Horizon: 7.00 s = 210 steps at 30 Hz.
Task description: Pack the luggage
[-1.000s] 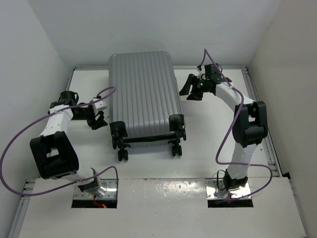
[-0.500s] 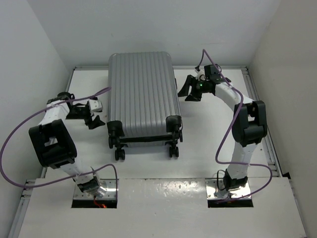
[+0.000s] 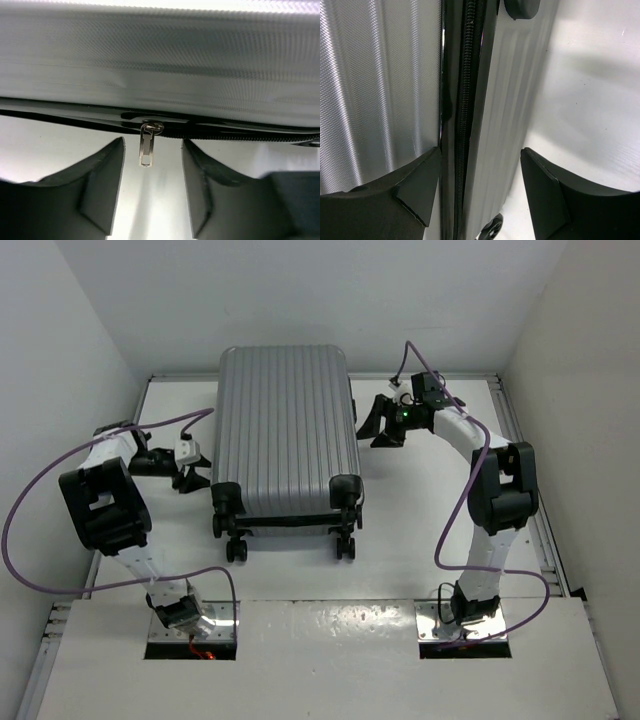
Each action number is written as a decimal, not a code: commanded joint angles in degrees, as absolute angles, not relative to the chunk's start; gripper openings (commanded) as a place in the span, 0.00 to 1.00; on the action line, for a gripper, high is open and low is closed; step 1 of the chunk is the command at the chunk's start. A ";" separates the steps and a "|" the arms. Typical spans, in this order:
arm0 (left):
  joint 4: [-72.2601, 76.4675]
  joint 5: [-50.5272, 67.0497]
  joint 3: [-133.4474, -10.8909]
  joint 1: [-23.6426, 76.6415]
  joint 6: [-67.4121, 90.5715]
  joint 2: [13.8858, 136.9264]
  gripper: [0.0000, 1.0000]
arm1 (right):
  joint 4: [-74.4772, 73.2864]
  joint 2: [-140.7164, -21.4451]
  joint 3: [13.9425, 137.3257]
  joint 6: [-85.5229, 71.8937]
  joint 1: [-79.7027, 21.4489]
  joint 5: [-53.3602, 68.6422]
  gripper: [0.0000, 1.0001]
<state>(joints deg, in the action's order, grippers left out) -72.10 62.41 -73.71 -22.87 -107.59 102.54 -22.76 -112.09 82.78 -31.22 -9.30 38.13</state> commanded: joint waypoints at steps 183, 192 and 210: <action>-74.44 80.24 -37.36 -46.85 -108.54 65.30 0.00 | 20.48 -111.35 75.67 -31.90 -48.60 20.57 0.12; -74.44 78.84 -40.34 -37.72 -109.95 64.08 0.00 | 22.06 -116.01 83.93 -36.38 -49.75 19.16 0.13; -69.98 75.50 -32.70 -23.81 -118.75 48.96 0.00 | 27.07 -118.57 88.42 -43.58 -50.36 18.63 0.18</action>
<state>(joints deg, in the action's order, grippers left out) -61.89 64.88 -34.89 -26.94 -113.34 52.16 6.28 -121.01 84.60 -38.57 -49.04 19.53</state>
